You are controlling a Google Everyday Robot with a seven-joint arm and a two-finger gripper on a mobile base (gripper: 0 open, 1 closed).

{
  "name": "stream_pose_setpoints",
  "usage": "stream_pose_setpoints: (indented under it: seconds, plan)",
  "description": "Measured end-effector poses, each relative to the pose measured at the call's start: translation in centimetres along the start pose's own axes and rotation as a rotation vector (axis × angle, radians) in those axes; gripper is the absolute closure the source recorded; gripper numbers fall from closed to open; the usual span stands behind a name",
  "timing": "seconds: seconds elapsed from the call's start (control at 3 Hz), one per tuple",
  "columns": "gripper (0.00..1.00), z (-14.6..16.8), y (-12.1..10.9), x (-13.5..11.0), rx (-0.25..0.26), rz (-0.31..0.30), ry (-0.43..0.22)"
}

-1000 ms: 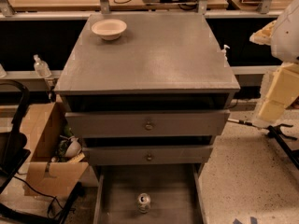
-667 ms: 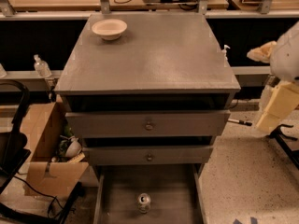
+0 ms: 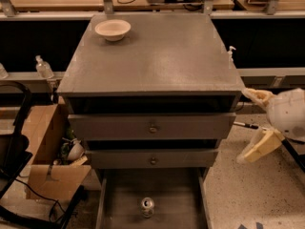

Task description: Pick 7up can from bottom drawer and place on counter

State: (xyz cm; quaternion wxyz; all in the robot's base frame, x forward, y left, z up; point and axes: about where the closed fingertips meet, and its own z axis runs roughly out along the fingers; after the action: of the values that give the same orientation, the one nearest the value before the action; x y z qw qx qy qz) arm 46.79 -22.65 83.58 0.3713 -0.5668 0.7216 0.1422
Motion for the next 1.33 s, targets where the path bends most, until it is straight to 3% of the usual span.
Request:
stream_pose_setpoints:
  seconds: [0.33, 0.67, 1.0, 1.33]
  plan:
    - [0.0, 3.2, 1.6, 3.1, 0.06, 0.016, -0.273]
    - [0.0, 3.3, 1.6, 3.0, 0.058, 0.018, -0.269]
    - [0.0, 6.6, 1.7, 3.5, 0.039, 0.021, -0.29]
    - [0.0, 13.6, 2.5, 6.5, 0.041, 0.023, -0.399]
